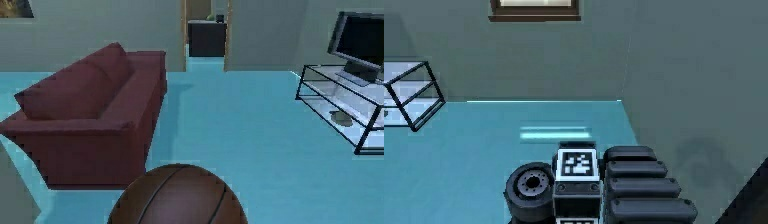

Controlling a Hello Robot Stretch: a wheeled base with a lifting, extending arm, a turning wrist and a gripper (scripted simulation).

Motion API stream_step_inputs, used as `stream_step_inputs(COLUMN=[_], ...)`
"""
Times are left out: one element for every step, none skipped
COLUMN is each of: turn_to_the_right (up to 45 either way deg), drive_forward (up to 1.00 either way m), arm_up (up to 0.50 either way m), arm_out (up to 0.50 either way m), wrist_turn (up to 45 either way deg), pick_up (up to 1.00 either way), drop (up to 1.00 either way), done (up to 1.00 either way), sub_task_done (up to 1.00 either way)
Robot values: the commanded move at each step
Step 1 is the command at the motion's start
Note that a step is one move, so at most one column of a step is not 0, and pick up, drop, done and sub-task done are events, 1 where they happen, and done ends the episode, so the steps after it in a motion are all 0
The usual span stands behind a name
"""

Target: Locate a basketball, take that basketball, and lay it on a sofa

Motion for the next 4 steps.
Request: stream_step_inputs(turn_to_the_right=[-3.0, 6.0, 0.0, 12.0], drive_forward=[0.0, 0.0, 0.9, 0.0], arm_up=[0.0, 0.0, 0.0, 0.0], arm_out=[0.0, 0.0, 0.0, 0.0], wrist_turn=[0.0, 0.0, 0.0, 0.0], pick_up=[0.0, 0.0, 0.0, 0.0], drop=[0.0, 0.0, 0.0, 0.0], done=[0.0, 0.0, 0.0, 0.0], sub_task_done=[0.0, 0.0, 0.0, 0.0])
